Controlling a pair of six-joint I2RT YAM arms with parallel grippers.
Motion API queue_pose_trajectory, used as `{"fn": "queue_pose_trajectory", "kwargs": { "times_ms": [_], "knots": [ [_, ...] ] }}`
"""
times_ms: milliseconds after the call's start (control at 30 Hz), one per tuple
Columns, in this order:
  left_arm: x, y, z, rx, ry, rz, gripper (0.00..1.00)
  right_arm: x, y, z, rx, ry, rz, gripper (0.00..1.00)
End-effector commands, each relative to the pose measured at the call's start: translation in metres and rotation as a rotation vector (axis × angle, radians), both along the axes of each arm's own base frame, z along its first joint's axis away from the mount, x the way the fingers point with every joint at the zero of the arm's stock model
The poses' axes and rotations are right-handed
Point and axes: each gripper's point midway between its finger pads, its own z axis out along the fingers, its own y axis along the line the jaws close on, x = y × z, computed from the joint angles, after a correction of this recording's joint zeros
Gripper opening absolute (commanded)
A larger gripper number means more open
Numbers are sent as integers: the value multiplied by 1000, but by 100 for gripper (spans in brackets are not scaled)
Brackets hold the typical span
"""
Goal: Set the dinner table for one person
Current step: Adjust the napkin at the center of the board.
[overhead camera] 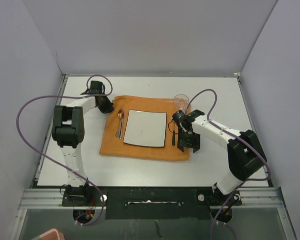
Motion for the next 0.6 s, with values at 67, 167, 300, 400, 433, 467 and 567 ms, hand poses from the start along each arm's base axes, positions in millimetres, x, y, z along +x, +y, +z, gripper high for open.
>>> {"fn": "queue_pose_trajectory", "kwargs": {
  "times_ms": [67,167,300,400,433,467,567],
  "knots": [
    [-12,1,33,29,-15,-37,0,-5,-7,-14,-18,0,-130,50],
    [-11,2,38,36,-23,-41,0,-1,-6,-21,-8,7,-134,50],
    [-10,3,41,40,-28,-42,0,2,2,-33,9,33,-114,45],
    [-11,3,42,42,-27,-42,0,1,7,-46,15,69,-101,21],
    [-11,4,43,42,-28,-40,0,2,8,-48,21,72,-99,14],
    [-11,4,44,44,-29,-39,0,3,9,-49,25,72,-95,5],
    [-12,7,47,54,-32,-35,0,8,8,-50,25,60,-83,0]
  ]
}}
